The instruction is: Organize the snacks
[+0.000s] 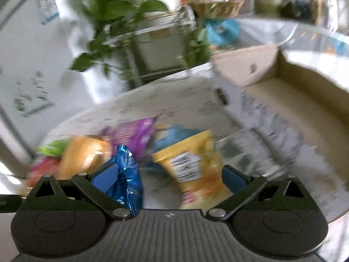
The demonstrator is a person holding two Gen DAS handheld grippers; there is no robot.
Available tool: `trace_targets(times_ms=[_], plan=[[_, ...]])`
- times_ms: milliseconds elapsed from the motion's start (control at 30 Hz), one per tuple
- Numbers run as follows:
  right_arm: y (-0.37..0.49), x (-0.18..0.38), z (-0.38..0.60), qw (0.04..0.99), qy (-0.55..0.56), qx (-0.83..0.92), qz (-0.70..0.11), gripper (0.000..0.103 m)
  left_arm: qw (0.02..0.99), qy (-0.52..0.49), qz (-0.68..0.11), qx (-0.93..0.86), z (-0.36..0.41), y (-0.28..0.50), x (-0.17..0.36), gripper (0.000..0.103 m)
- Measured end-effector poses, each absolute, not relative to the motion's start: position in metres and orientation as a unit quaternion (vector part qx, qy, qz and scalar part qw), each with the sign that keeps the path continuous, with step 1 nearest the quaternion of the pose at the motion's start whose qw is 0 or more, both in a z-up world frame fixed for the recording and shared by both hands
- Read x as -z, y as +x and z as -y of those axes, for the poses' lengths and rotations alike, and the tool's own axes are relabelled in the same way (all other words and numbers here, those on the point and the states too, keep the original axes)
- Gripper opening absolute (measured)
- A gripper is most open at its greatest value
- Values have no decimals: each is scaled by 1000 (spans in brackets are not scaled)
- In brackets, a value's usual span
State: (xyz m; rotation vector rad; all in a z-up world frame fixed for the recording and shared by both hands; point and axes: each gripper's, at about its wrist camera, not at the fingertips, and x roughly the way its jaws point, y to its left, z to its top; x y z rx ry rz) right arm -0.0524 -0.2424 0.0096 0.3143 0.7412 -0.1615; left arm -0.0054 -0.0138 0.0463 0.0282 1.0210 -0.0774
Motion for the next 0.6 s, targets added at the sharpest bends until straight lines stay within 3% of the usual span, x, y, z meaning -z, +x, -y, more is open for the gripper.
trace_targets(times_ms=[133, 367, 600], plan=[[-55, -24, 226, 914, 107, 42, -389, 103, 871, 19, -489, 34, 15, -5, -44, 100], [-51, -75, 256, 928, 72, 52, -362, 103, 870, 27, -489, 48, 24, -8, -44, 100], [-24, -69, 326, 900, 71, 93, -419, 103, 869, 35, -491, 45, 27, -7, -40, 100]])
